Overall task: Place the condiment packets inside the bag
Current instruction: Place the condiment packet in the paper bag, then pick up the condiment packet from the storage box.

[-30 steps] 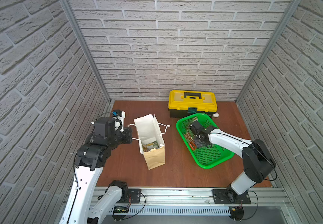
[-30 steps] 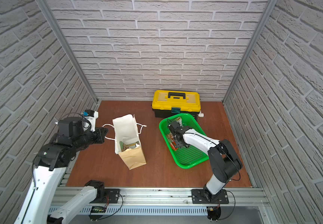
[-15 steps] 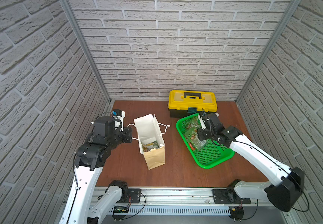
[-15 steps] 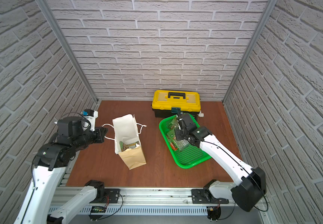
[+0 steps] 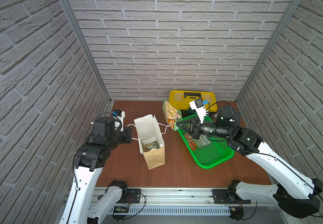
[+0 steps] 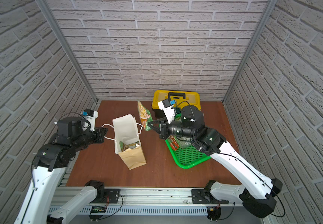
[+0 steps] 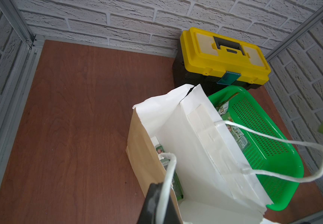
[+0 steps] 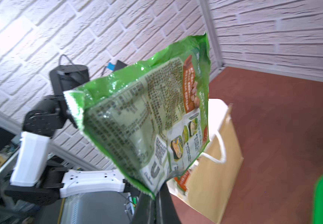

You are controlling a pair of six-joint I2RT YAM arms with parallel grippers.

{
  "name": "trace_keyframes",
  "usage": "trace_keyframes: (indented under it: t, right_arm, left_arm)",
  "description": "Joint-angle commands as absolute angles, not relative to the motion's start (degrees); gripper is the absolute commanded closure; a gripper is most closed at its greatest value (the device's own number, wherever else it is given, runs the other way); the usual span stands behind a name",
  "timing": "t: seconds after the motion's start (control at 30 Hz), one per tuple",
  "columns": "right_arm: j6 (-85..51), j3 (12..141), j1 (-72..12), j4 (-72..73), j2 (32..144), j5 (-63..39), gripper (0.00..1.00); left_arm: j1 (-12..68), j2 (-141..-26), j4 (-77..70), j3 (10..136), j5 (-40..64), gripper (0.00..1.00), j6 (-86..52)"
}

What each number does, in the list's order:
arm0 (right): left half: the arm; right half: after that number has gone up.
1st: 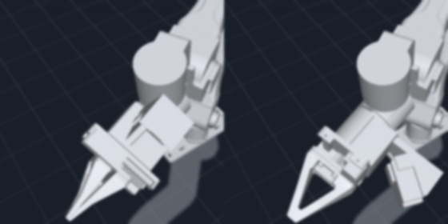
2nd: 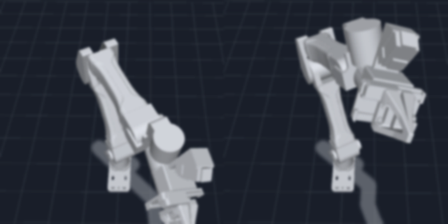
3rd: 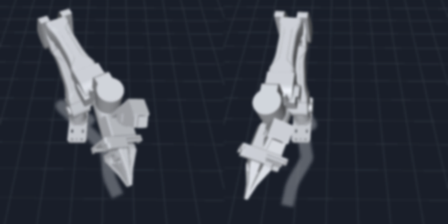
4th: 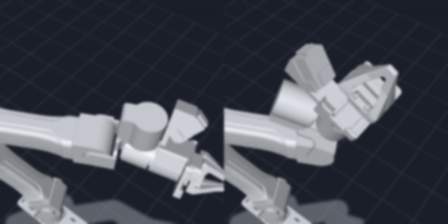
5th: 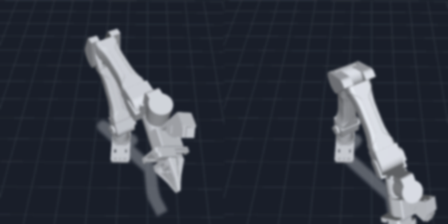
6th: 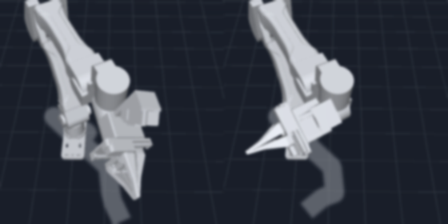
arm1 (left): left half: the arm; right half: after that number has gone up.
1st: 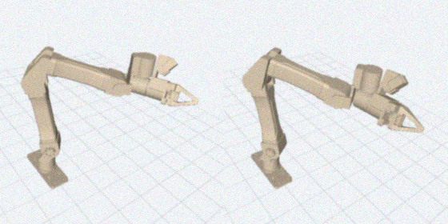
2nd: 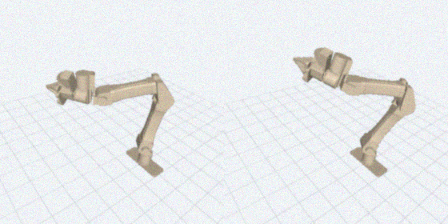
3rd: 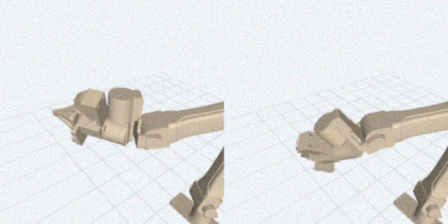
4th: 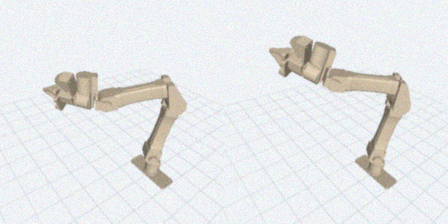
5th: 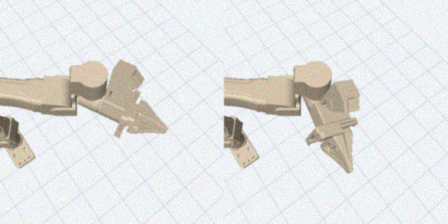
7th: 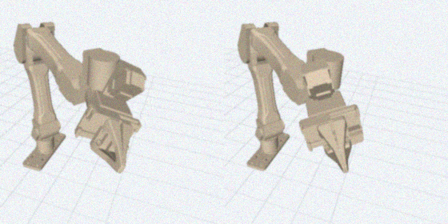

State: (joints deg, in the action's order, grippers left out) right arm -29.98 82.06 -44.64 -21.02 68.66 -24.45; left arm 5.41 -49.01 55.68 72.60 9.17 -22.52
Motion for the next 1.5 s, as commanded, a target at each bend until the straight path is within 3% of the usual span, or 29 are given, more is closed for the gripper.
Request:
trace_keyframes:
  t: [0.0, 0.27, 0.3, 0.37, 0.43, 0.5, 0.77, 0.97, 1.13, 1.47]
  right_arm:
    - [-34.02, 84.38, -48.12, -11.76, 72.91, -29.83, 0.97]
    - [-34.06, 86.43, -51.24, -14.69, 82.70, -24.34, 0.95]
    - [-34.06, 86.51, -51.24, -14.94, 83.94, -24.47, 0.84]
    - [-33.37, 86.71, -51.23, -16.02, 85.36, -23.80, 0.76]
    - [-31.99, 86.81, -50.99, -17.63, 85.15, -21.66, 0.54]
    - [-31.49, 86.92, -50.34, -18.07, 84.20, -21.61, 0.46]
    - [-26.71, 83.13, -44.61, -25.94, 73.46, -15.17, 0.42]
    - [-23.16, 72.64, -32.32, -32.24, 67.55, -6.17, 0.39]
    - [-19.65, 65.51, -27.11, -34.15, 71.70, 2.71, 0.38]
    - [-16.11, 62.84, -26.88, -35.53, 87.37, 10.79, 0.37]
  left_arm:
    - [4.92, -49.03, 53.63, 72.05, 9.46, 0.93, -22.08]
    - [4.92, -48.45, 54.11, 72.39, 8.49, 0.94, -21.98]
    - [4.92, -48.28, 53.99, 72.49, 7.93, 0.94, -21.98]
    - [4.92, -47.96, 53.38, 72.57, 7.32, 0.93, -22.00]
    - [4.92, -48.76, 53.02, 73.11, 7.33, 0.93, -21.89]
    - [4.88, -49.90, 53.48, 74.21, 7.47, 0.94, -21.68]
    - [4.75, -51.58, 52.83, 75.80, 6.87, 0.94, -20.76]
    - [3.55, -52.99, 51.54, 75.67, 7.34, 0.94, -20.49]
    - [1.71, -53.94, 50.98, 76.52, 7.96, 0.94, -20.11]
    - [0.40, -54.99, 51.62, 76.84, 9.29, 0.94, -19.64]
